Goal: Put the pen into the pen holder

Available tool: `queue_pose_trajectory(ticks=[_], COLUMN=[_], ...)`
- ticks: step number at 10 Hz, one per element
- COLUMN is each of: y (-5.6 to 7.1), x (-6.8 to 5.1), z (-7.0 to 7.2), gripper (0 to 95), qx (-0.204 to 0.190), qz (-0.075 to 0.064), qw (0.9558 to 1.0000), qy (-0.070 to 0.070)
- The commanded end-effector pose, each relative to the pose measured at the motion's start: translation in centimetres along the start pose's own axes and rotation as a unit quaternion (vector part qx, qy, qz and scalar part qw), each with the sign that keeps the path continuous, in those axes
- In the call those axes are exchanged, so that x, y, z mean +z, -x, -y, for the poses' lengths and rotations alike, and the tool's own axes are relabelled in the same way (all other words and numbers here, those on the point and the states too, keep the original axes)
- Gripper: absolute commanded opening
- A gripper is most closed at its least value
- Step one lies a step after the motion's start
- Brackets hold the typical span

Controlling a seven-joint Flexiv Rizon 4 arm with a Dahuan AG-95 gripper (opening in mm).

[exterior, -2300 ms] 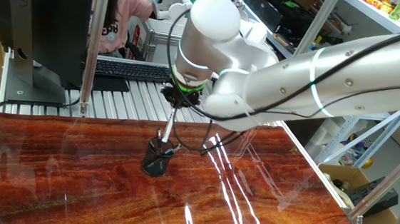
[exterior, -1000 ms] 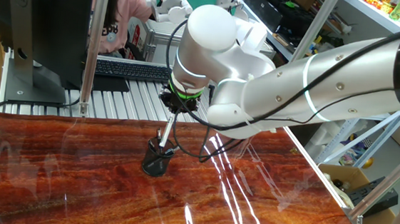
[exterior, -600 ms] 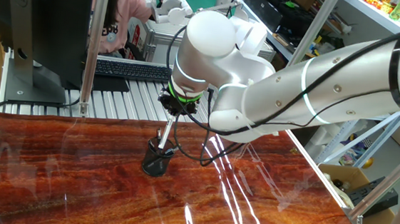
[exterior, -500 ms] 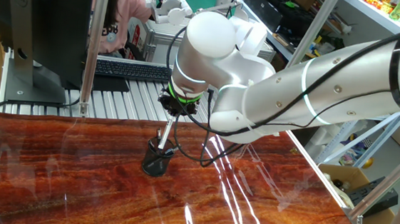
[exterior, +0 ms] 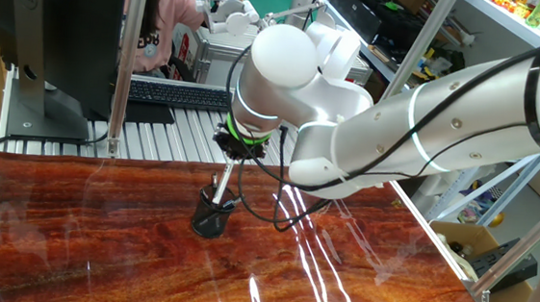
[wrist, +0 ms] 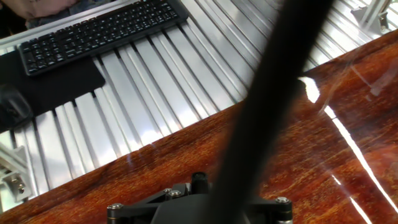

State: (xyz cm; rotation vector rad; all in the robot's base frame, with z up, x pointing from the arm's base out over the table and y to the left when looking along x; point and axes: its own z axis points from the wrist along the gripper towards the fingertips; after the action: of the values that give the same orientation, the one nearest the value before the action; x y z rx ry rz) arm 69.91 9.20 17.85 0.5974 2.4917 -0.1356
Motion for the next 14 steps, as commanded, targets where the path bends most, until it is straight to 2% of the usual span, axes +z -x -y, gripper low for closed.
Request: queue_pose_trajectory(ticks=[1, 10, 11, 14], y=[-0.1, -1.4, -1.5, -1.7], x=[0.2, 0.2, 0.1, 0.1], z=[0.2, 0.7, 0.7, 0.8], gripper=[0.0, 0.0, 19.0, 19.0], qx=[0.000, 0.005, 0.007, 0.008], qz=[0.007, 0.019, 0.020, 0.022], qw=[1.0000, 0.9998, 0.9998, 0.9997], qy=[0.002, 0.004, 0.005, 0.005])
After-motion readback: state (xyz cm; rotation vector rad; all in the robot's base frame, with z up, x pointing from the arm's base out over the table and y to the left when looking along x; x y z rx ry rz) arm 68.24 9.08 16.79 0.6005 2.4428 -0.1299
